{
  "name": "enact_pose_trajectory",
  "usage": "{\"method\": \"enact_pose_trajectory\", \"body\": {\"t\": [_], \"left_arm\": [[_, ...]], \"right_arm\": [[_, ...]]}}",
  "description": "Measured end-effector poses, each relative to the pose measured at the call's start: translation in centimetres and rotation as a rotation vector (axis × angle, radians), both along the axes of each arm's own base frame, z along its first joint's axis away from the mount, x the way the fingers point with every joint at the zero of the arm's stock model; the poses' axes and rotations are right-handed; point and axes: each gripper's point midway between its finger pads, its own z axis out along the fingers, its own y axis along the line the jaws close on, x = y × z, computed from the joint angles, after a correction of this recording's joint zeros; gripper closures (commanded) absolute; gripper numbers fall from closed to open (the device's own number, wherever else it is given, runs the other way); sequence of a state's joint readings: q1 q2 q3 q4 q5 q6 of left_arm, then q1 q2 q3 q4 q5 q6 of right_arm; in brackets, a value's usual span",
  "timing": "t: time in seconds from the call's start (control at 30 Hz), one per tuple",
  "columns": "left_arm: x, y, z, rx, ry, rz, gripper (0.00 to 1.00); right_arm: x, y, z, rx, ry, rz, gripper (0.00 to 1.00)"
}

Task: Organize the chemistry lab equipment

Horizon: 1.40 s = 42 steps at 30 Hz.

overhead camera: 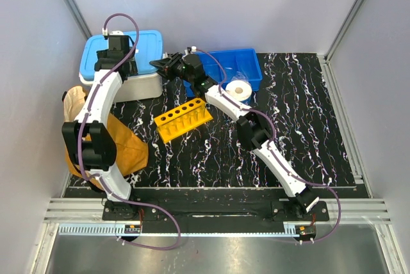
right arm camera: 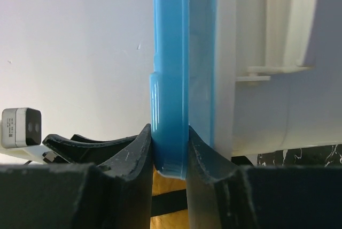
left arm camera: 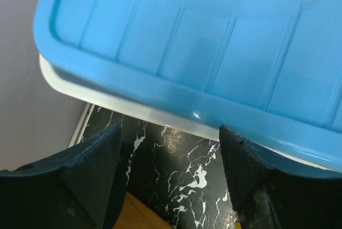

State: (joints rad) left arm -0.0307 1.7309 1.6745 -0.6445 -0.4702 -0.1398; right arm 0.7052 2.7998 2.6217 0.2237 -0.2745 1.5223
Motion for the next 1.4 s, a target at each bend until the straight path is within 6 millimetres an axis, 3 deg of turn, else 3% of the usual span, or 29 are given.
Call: {"method": "enact_pose_trajectory", "body": {"t": [0.3,0.6,0.73,0.93,1.07,1.23,1.4], "left_arm": [[0.8,0.3,-3.2,-0.004,0.068,0.006,0.23],[1.0,0.6,-3.0,-0.007,0.072,0.016,0.23],[0.8,0.7,-1.8,-0.002,0.06,0.013,0.22],[0.3,0.7,3.1,-0.003,-0.054,0.011,0.21],[0.3,0.7,4.4,-0.003,-0.089,0.011,0.21],[0.7,0.7,3.2,-0.003,-0.063,0.01,0.21],[1.6,0.7,0.7,-0.003,-0.007,0.009,0.22]], "right_arm": [[0.3,0.1,-0.9,-0.012,0.021,-0.003,1.0],[0.1,0.2,-0.8,0.003,0.02,0.012,1.0],[-0.1,0.2,-0.8,0.003,0.02,0.033,1.0],[-0.9,0.4,-0.6,0.006,0.012,0.083,1.0],[-1.2,0.4,-0.4,0.012,0.0,0.101,1.0],[-1.4,0.5,-0.5,0.005,-0.004,0.111,1.0],[-1.5,0.5,-0.7,0.0,0.001,0.118,1.0]]}}
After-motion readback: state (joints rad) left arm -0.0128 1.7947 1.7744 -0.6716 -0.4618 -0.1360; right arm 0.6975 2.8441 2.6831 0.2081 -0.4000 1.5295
